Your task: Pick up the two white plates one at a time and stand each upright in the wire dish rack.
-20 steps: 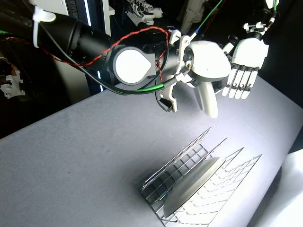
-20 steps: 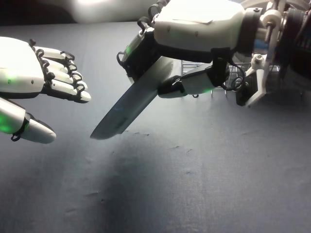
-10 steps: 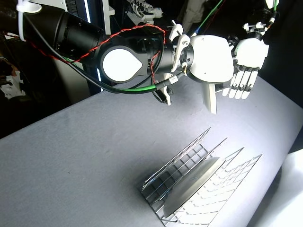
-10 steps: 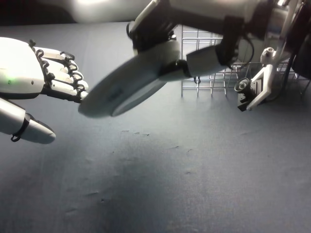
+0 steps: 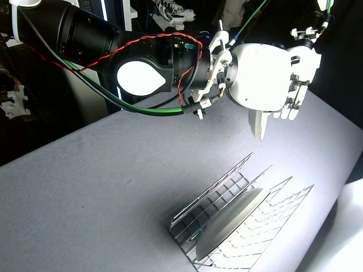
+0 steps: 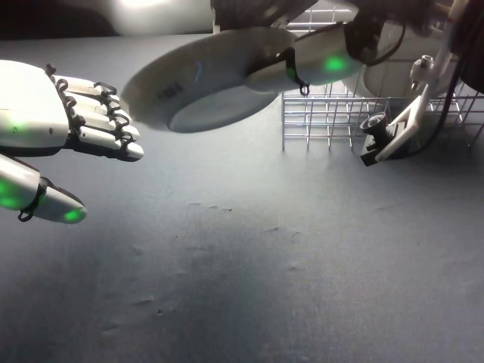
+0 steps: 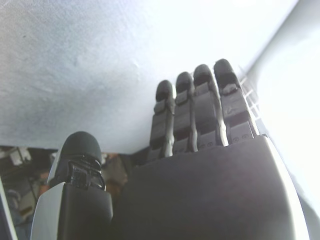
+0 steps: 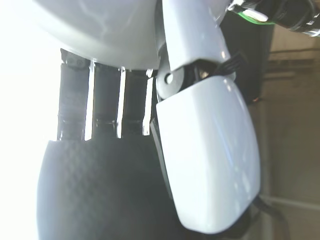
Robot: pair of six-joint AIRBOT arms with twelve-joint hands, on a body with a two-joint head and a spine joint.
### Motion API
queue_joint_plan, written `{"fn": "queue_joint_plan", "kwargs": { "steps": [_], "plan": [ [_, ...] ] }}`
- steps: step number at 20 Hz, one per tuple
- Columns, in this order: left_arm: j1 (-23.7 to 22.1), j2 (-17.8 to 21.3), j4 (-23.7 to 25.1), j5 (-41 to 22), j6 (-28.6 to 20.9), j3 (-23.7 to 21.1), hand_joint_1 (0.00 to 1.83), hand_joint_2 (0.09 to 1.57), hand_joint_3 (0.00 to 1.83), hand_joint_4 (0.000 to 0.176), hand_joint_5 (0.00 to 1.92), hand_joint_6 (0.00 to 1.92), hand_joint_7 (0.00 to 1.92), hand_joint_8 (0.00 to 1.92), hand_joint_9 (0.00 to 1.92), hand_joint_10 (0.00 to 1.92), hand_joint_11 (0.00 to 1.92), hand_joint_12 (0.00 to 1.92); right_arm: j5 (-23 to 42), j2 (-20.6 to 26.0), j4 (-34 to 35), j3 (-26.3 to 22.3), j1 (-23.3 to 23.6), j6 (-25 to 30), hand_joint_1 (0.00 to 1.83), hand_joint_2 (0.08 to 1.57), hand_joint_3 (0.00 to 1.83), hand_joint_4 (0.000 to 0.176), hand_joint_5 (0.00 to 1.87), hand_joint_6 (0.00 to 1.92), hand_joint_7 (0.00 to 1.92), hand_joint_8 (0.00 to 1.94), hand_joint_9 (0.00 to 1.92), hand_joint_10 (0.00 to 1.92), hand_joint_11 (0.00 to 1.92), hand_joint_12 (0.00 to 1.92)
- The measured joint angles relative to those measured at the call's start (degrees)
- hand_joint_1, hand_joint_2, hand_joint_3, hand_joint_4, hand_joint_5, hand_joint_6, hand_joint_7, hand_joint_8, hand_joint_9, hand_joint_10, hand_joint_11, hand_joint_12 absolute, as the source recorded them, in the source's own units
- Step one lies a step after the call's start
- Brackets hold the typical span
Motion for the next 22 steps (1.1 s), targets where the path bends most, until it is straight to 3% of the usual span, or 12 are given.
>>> {"fn": "queue_joint_plan", "kwargs": {
  "steps": [1, 4, 12, 15, 18, 19, 22],
  "plan": [
    [0.0, 0.0, 0.0, -0.1, 0.0, -0.1, 0.00, 1.26, 0.00, 0.000, 0.24, 0.01, 0.21, 0.01, 0.17, 0.01, 0.00, 0.39, -0.1, 0.0, 1.0, 0.0, 0.2, 0.0, 1.38, 1.10, 0.00, 0.000, 0.91, 1.11, 1.01, 0.84, 1.02, 1.02, 0.92, 1.01],
    [0.0, 0.0, -0.1, -0.1, 0.0, -0.1, 0.00, 1.26, 0.00, 0.000, 0.23, 0.00, 0.19, 0.00, 0.15, 0.00, 0.00, 0.32, -0.2, 0.3, 4.8, 0.0, 0.6, 0.0, 1.38, 1.11, 0.00, 0.000, 0.88, 1.14, 0.97, 0.89, 1.01, 1.05, 0.91, 1.01],
    [0.0, 0.0, 0.0, 1.0, 0.7, -0.3, 0.00, 1.25, 0.00, 0.000, 0.25, 0.01, 0.22, 0.01, 0.17, 0.01, 0.00, 0.40, -0.3, 1.9, 12.7, 0.0, 2.0, -0.1, 1.38, 1.10, 0.00, 0.000, 0.91, 1.10, 1.01, 0.84, 1.00, 1.05, 0.91, 1.01],
    [0.0, 0.0, -0.1, 1.1, 0.8, -0.4, 0.00, 1.24, 0.00, 0.000, 0.23, 0.00, 0.19, 0.00, 0.15, 0.00, 0.00, 0.32, -0.7, 3.0, 15.1, 0.0, 2.0, -0.1, 1.38, 1.10, 0.00, 0.000, 0.91, 1.11, 1.01, 0.84, 1.01, 1.04, 0.91, 1.00],
    [0.0, 0.0, -0.1, 1.0, 0.8, -0.4, 0.00, 1.24, 0.00, 0.000, 0.25, 0.01, 0.21, 0.01, 0.16, 0.01, 0.00, 0.35, -0.7, 3.6, 15.4, 0.0, 1.9, -0.1, 1.38, 1.10, 0.00, 0.000, 0.89, 1.13, 1.00, 0.85, 1.01, 1.03, 0.92, 0.99],
    [0.0, 0.0, -0.1, 0.9, 0.8, -0.4, 0.00, 1.25, 0.00, 0.000, 0.21, 0.00, 0.17, 0.00, 0.13, 0.00, 0.00, 0.29, -0.7, 3.9, 15.4, 0.0, 1.8, -0.1, 1.38, 1.10, 0.00, 0.000, 0.90, 1.13, 0.99, 0.87, 0.99, 1.05, 0.92, 0.99],
    [0.0, 0.0, -0.1, 0.7, 0.8, -0.4, 0.00, 1.25, 0.00, 0.000, 0.24, 0.01, 0.21, 0.01, 0.17, 0.01, 0.00, 0.39, -0.9, 4.4, 15.4, 0.3, 1.1, -0.1, 1.38, 1.10, 0.00, 0.000, 0.91, 1.12, 0.99, 0.86, 0.99, 1.04, 0.92, 0.99]
  ]
}}
